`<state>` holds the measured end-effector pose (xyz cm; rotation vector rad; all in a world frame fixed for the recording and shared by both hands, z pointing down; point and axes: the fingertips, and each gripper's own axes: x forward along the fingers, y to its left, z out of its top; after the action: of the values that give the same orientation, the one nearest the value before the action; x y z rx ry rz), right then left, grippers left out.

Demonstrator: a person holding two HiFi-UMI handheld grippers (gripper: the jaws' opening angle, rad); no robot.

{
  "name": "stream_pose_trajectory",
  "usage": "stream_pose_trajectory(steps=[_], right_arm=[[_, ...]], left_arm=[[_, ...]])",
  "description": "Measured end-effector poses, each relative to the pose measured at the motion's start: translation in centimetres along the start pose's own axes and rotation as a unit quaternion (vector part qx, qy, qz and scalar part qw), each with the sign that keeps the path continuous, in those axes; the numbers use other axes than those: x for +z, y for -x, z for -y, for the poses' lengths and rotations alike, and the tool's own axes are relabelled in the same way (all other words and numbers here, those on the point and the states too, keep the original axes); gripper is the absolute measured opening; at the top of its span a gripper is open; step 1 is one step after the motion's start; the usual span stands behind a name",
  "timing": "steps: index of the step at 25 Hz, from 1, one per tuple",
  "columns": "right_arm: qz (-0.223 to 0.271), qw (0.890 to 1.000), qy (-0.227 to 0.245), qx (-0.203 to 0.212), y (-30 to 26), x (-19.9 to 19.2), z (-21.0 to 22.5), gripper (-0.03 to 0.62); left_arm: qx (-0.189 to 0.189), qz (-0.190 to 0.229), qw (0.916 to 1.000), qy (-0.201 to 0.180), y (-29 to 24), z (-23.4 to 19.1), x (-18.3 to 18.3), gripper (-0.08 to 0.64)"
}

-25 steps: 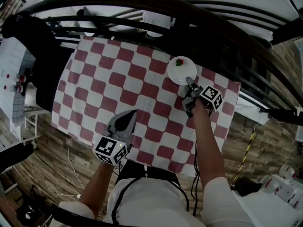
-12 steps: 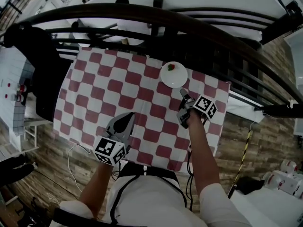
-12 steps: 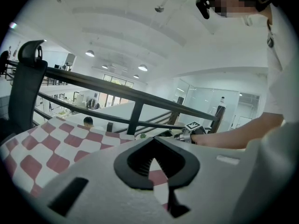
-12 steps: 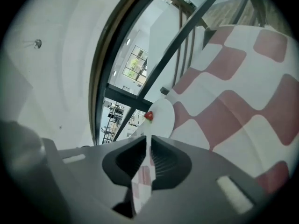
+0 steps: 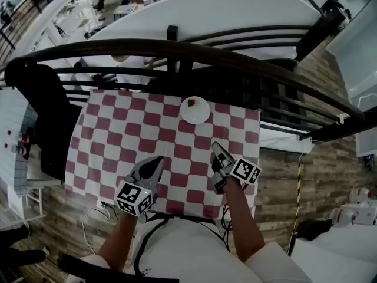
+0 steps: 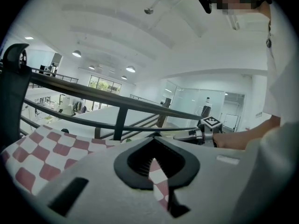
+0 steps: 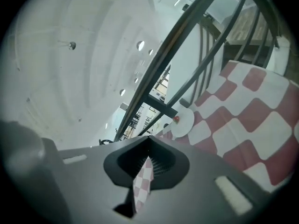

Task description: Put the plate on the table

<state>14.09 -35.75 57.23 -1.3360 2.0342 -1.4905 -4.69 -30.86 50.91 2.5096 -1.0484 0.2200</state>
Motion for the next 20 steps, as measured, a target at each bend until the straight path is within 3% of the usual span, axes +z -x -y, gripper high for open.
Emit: stream_pose_trajectory(steps=[20], right_arm=[[0.048, 0.992, 0.105, 0.058, 9.9, -1.6, -10.8, 0.006]], left_arm=[[-0.039, 0.022, 0.9987, -0.025, 2.8, 2.6, 3.5, 0.005]])
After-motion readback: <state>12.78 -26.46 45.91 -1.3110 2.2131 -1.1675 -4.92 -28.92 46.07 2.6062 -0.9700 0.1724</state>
